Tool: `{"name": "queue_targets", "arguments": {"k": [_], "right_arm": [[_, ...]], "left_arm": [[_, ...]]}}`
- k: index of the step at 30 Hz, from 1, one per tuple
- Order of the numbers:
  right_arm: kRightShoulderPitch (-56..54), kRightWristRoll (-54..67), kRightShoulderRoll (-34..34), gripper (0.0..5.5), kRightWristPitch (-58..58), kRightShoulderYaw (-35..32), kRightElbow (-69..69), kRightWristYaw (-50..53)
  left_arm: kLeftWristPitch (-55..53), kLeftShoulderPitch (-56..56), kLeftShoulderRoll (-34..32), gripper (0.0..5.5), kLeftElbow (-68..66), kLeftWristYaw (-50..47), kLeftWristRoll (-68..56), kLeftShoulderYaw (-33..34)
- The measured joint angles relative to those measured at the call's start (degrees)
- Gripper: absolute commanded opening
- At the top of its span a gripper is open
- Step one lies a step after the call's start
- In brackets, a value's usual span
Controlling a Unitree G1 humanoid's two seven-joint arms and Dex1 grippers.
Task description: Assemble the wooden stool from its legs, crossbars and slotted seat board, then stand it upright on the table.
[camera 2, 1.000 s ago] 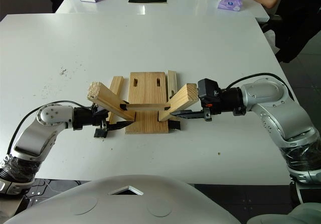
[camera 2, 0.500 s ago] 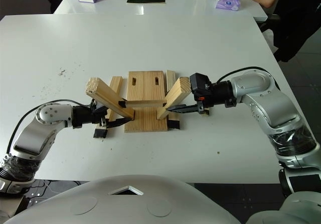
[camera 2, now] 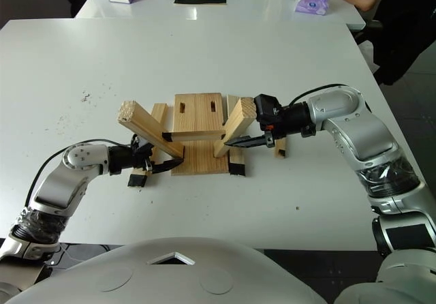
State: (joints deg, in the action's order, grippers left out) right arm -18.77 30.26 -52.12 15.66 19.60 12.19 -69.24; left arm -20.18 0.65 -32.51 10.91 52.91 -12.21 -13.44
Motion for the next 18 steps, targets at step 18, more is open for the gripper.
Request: {"name": "queue_targets", "arguments": {"k": [18], "right_arm": [[12.5,-6.6,2.6,2.93,6.8,-6.6,3.5,8.5]], "left_arm": [[1.0,4.5,1.6,5.4,0.9,0.8,-1.8,0.3]]}}
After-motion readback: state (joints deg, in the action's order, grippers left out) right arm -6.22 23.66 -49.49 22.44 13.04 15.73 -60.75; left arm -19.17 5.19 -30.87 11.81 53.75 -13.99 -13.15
